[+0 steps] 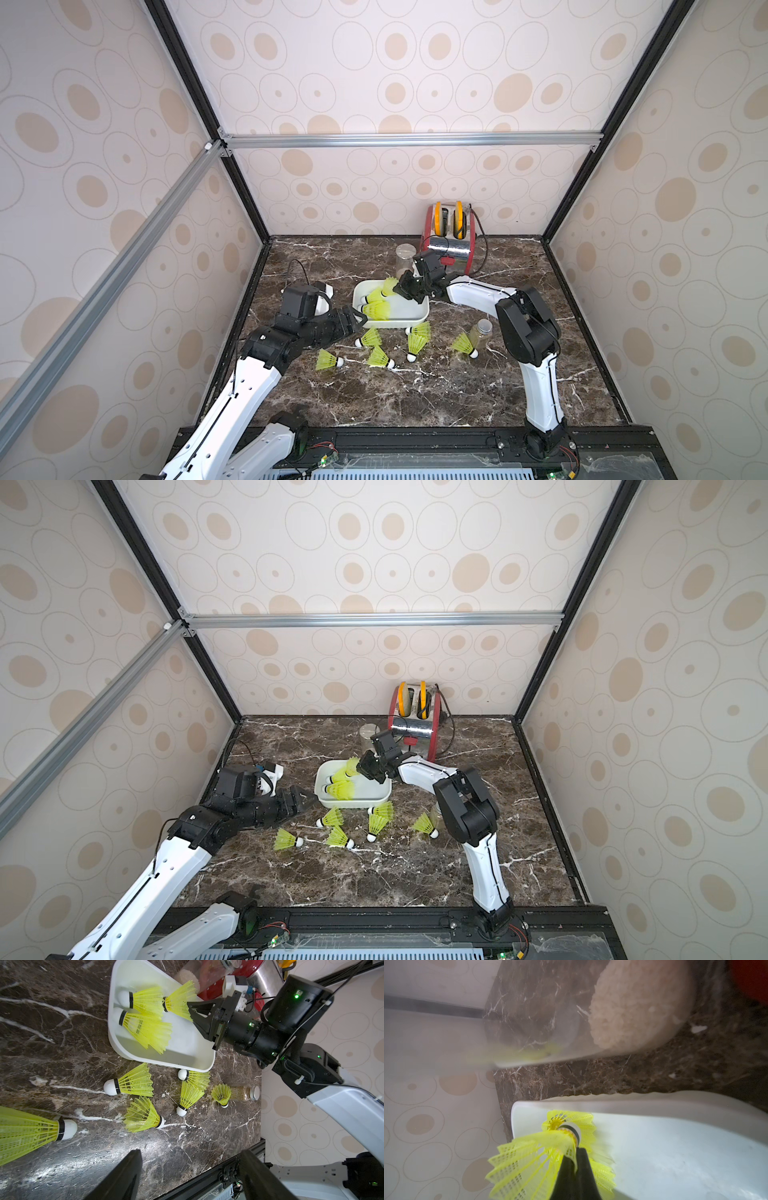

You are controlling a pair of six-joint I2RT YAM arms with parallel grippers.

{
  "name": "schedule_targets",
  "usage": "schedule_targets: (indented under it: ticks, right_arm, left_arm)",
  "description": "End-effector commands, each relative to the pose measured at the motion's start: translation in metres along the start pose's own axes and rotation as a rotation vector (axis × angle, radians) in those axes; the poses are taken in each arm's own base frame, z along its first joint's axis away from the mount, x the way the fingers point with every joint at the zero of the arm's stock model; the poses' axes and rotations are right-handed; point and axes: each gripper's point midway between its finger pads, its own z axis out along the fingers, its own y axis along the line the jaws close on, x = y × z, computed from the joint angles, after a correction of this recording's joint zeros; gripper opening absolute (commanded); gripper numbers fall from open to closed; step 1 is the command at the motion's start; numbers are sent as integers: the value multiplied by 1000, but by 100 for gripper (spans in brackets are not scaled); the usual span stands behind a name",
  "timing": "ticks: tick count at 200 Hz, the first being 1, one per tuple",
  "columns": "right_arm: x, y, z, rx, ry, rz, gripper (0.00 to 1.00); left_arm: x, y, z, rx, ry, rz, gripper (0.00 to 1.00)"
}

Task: Put the shuttlecocks into the storage box
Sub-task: Place the shuttlecock in the storage box.

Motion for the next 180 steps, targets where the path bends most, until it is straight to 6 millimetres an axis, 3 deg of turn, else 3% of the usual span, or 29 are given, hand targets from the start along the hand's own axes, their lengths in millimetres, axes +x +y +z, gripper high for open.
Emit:
schedule_targets:
  ticks: [1, 180]
  right_arm:
    - [1, 5, 9, -22, 15, 14, 0]
    - [16, 4, 29, -50, 72, 114, 0]
  left_arm:
    - [-7, -10, -7, 14, -21, 35, 77]
    - [-9, -12, -4, 20, -12, 45, 77]
